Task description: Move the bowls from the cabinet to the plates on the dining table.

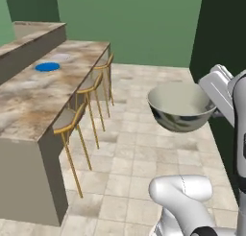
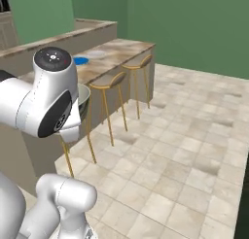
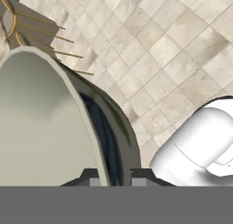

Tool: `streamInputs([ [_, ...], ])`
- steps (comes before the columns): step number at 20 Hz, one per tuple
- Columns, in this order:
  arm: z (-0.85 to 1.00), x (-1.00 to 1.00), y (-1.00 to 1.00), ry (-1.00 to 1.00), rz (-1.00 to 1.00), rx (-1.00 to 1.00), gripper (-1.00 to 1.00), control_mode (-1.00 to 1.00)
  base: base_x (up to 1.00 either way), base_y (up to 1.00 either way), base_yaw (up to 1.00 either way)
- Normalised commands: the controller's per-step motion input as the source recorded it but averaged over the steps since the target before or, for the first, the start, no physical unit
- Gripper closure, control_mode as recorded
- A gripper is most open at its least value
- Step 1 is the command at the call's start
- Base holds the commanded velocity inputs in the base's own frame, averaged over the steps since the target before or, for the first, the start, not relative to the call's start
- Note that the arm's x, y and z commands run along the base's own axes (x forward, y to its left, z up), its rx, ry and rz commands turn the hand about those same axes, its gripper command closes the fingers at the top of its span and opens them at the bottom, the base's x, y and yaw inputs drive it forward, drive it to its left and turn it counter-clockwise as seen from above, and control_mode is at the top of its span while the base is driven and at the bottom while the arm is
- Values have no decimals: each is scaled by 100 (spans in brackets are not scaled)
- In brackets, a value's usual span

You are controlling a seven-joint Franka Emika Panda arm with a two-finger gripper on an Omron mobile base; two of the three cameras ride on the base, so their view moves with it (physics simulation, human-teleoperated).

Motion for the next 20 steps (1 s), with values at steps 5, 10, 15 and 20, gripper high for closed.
streamInputs([
  [5,0,0,0,0,0,0,100,100,27,-100,27],
  [10,0,0,0,0,0,0,100,100,87,-69,37],
  [15,0,0,0,0,0,0,100,100,98,-32,42],
  [20,0,0,0,0,0,0,100,100,69,-38,47],
])
